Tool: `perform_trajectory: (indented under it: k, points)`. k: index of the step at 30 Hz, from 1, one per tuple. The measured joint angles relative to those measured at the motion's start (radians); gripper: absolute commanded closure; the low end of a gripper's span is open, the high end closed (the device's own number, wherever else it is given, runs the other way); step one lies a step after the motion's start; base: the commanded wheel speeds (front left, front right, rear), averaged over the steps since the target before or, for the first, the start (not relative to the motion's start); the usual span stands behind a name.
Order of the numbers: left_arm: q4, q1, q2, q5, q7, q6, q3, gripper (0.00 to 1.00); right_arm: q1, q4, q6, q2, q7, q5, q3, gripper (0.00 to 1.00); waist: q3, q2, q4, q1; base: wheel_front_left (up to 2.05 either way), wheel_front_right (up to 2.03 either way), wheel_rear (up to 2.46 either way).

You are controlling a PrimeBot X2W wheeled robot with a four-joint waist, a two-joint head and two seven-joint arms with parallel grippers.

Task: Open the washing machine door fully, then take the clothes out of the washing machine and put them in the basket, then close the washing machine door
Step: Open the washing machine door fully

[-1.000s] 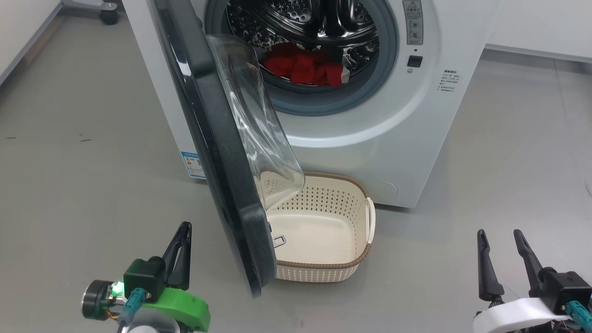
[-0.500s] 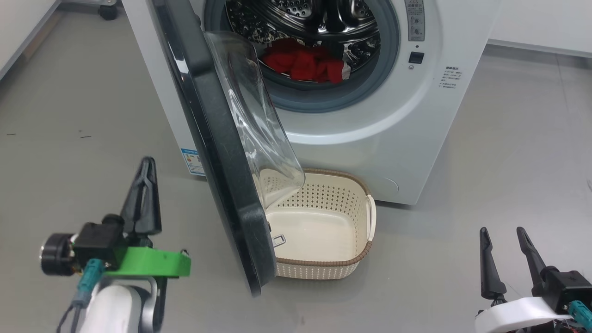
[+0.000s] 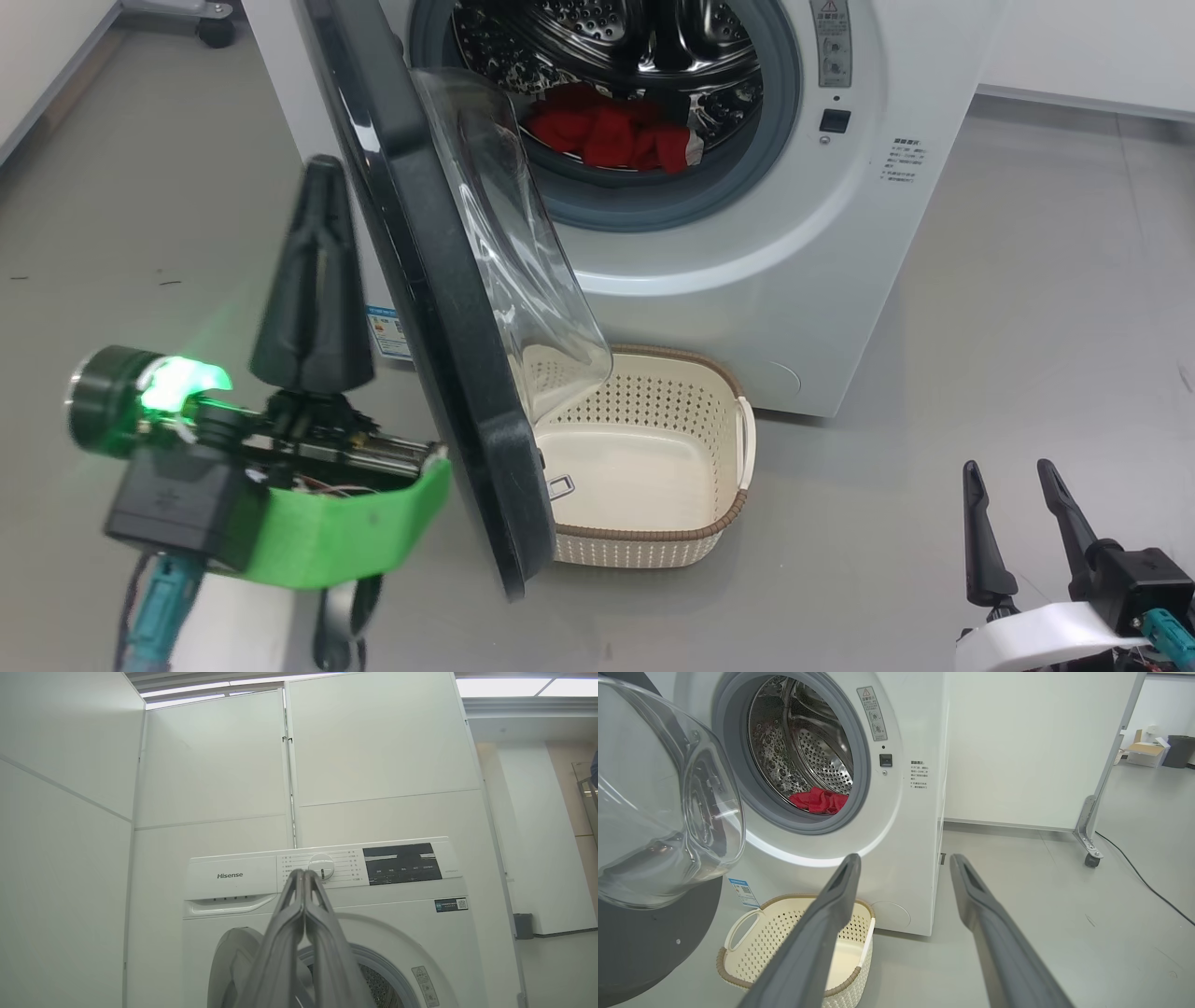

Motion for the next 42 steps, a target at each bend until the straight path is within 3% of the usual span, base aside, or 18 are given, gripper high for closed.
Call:
perform_trajectory:
  k: [12,20,29,42]
  points:
    - [0.029,0.126,0.007,-0.054,0.006,-0.1,-0.292,1.0,0.016,0.005,0.013,0.007,0.0,-0.015,-0.004,0.0,-0.006,0.0,-0.01,0.0,0.0,0.0,0.0]
    - [0.119,0.211,0.013,-0.074,0.132,-0.115,-0.399,1.0,0.017,0.006,0.017,0.01,0.0,-0.02,-0.012,0.0,-0.001,0.0,-0.004,0.0,0.0,0.0,0.0]
    - [0.202,0.245,0.026,-0.087,0.223,-0.105,-0.393,1.0,0.017,0.007,0.025,0.012,0.0,-0.028,-0.013,0.0,0.006,0.0,-0.004,0.0,0.0,0.0,0.0]
    - [0.231,0.243,0.033,-0.068,0.232,-0.052,-0.325,1.0,0.017,0.007,0.031,0.017,0.0,-0.035,-0.028,0.0,0.016,0.0,-0.008,0.0,0.0,0.0,0.0]
